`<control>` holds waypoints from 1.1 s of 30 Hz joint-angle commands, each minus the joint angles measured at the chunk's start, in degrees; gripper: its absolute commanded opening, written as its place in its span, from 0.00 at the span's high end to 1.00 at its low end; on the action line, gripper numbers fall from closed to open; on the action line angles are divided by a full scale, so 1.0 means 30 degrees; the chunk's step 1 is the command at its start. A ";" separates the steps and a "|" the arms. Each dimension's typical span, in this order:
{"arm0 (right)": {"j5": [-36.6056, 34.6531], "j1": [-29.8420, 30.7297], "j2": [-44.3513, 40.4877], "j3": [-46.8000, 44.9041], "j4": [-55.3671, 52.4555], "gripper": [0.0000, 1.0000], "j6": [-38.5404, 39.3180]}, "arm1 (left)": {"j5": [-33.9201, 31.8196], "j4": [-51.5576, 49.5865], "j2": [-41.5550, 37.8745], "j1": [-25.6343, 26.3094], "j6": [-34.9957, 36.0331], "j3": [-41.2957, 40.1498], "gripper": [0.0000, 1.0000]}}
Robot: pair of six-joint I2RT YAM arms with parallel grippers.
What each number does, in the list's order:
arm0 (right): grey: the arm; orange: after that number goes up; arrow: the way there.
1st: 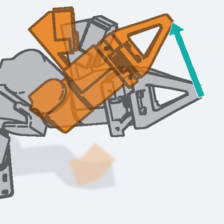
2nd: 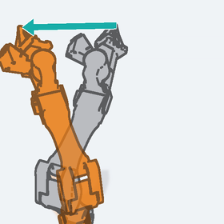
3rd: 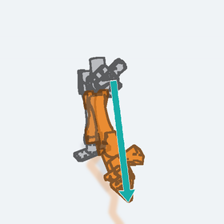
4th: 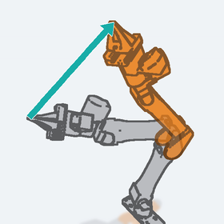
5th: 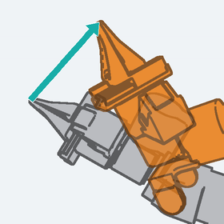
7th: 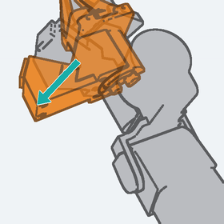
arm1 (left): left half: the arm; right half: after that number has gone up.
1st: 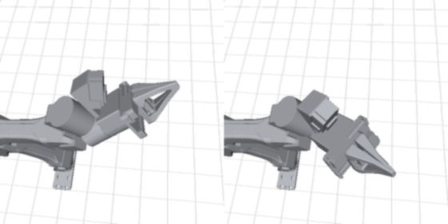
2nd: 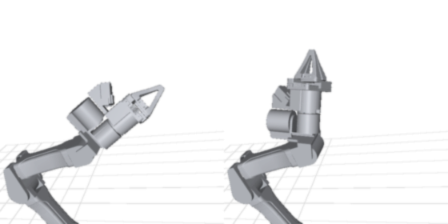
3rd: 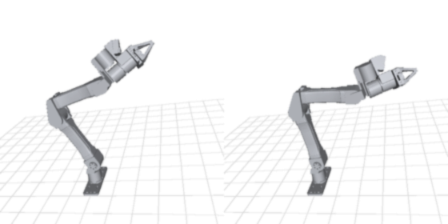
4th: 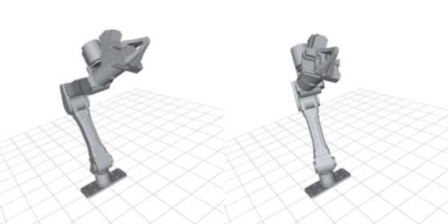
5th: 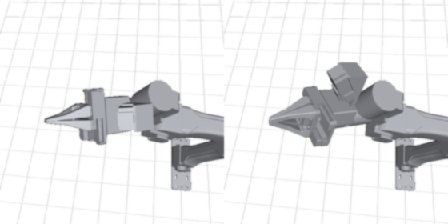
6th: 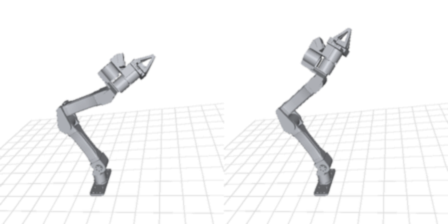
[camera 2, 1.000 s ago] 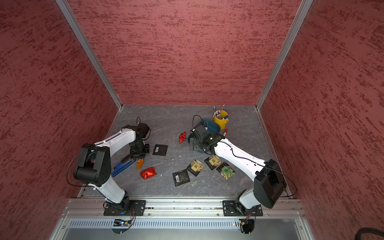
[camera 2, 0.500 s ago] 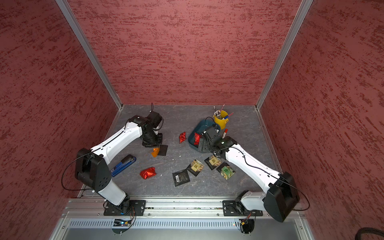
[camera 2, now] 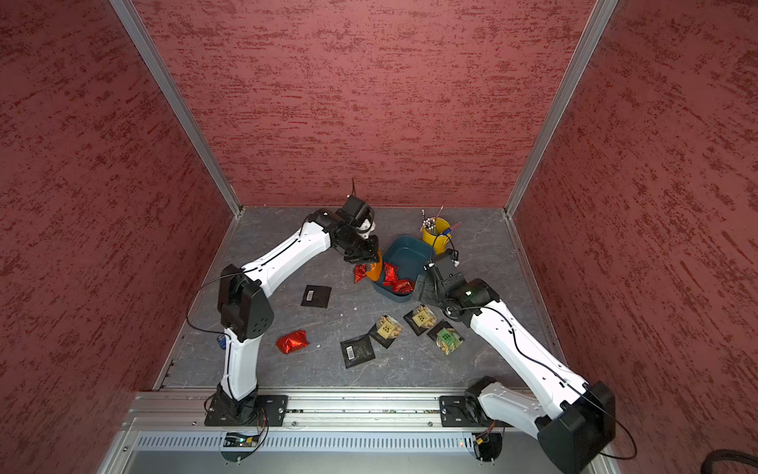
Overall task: Put the tea bags into the storage box
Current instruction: Place the tea bag in the storage box.
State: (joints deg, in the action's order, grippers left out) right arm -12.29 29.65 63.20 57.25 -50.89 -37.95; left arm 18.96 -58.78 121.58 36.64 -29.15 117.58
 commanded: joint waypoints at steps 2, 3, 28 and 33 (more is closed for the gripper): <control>-0.0555 -0.0274 -0.0583 -0.0249 -0.0620 0.02 -0.0104 | 0.1243 0.0899 0.2073 0.0496 -0.0317 0.2958 0.87; -0.0542 -0.0301 -0.0635 -0.0305 -0.0661 0.02 -0.0095 | 0.1431 0.0974 0.2666 0.0550 -0.0424 0.3682 0.86; 0.0395 0.5150 0.4427 0.3345 0.1403 0.02 -0.3172 | -0.0631 0.0228 -0.7472 -0.4600 0.0344 -0.8115 0.30; 0.1702 0.6893 0.6630 0.3826 0.3944 0.02 -0.4551 | -0.0155 0.0328 -1.0538 -0.6997 0.0588 -1.3461 0.36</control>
State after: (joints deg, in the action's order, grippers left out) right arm -9.96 48.51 81.25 66.52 -45.39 -47.44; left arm 17.28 -58.48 91.48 17.23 -28.64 82.08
